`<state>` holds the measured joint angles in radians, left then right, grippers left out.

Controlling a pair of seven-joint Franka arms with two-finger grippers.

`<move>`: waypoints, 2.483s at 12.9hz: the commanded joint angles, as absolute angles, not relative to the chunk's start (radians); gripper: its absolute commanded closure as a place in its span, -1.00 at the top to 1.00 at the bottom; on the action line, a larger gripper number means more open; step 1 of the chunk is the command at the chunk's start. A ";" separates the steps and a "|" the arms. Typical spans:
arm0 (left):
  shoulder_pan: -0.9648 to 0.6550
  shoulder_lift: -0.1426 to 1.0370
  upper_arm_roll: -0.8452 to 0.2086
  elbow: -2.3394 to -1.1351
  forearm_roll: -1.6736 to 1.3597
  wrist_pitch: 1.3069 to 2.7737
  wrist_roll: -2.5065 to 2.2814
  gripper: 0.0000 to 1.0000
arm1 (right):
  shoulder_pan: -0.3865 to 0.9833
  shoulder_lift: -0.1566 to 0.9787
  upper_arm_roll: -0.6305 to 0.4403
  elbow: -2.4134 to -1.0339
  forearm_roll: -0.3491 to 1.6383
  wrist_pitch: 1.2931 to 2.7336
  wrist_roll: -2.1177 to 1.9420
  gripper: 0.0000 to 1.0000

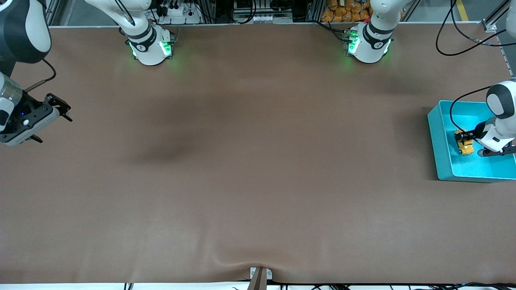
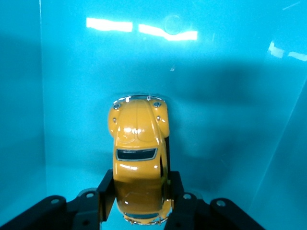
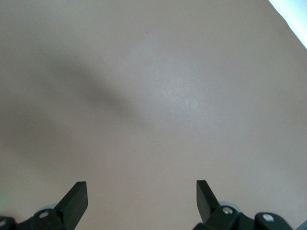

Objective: Wind and store yellow beetle car

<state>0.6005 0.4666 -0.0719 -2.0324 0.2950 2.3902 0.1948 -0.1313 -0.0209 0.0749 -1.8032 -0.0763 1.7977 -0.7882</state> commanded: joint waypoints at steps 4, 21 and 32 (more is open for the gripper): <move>0.612 0.485 -0.080 -2.011 0.321 2.416 0.198 0.45 | -0.103 -0.098 0.066 -1.807 -0.012 1.708 -0.481 1.00; 0.417 0.105 -0.166 -1.731 0.051 1.897 0.202 1.00 | -0.026 -0.051 -0.052 -1.592 0.010 1.483 -0.030 1.00; 0.118 -0.021 -0.167 -1.548 0.034 1.567 0.179 1.00 | -0.057 -0.003 -0.060 -1.586 0.032 1.519 -0.083 1.00</move>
<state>0.1470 -0.0013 -0.1766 -1.5499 0.0362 1.6341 0.1769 -0.0422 -0.0289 -0.0619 -1.6169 0.0101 1.5243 -0.0799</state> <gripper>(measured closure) 0.000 0.000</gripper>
